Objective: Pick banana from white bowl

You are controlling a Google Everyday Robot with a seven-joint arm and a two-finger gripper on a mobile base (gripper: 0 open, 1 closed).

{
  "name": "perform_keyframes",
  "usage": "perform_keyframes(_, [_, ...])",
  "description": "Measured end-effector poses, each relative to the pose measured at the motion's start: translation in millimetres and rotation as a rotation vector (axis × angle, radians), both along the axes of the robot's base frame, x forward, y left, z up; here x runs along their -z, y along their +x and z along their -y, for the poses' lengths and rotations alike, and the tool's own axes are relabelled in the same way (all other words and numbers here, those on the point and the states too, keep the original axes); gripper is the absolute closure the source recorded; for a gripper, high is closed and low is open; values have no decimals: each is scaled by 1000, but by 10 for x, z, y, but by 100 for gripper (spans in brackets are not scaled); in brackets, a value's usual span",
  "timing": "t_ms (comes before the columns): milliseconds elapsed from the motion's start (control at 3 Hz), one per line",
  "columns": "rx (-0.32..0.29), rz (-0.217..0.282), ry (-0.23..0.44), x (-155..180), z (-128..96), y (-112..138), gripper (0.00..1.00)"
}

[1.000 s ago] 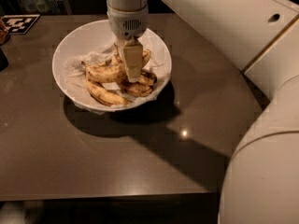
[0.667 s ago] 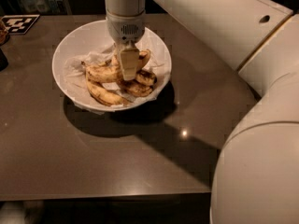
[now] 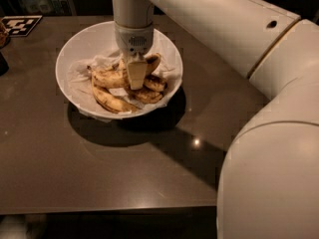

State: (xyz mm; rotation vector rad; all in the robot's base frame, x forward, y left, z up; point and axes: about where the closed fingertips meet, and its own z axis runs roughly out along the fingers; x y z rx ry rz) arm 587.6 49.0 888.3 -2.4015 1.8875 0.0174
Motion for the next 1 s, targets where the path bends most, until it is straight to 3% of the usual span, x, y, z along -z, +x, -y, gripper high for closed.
perform_keyframes(333, [31,0,8,35,135,-10,85])
perform_keyframes(667, [29,24,28,25,81,33,100])
perform_keyframes(1000, [51,58,82,-145,169,-126,100])
